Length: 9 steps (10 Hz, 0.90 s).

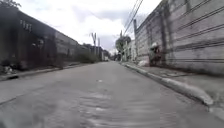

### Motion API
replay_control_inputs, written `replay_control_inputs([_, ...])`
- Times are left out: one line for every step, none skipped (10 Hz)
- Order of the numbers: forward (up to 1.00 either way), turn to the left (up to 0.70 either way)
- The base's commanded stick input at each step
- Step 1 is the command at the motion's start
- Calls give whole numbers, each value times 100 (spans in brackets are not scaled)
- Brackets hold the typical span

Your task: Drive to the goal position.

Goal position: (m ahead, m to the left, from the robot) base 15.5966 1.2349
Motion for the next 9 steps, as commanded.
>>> replay_control_inputs([100, -34])
replay_control_inputs([100, -3])
replay_control_inputs([100, 6])
replay_control_inputs([100, 6])
replay_control_inputs([100, 6])
replay_control_inputs([100, 6])
replay_control_inputs([100, 6])
replay_control_inputs([100, 6])
replay_control_inputs([100, 6])
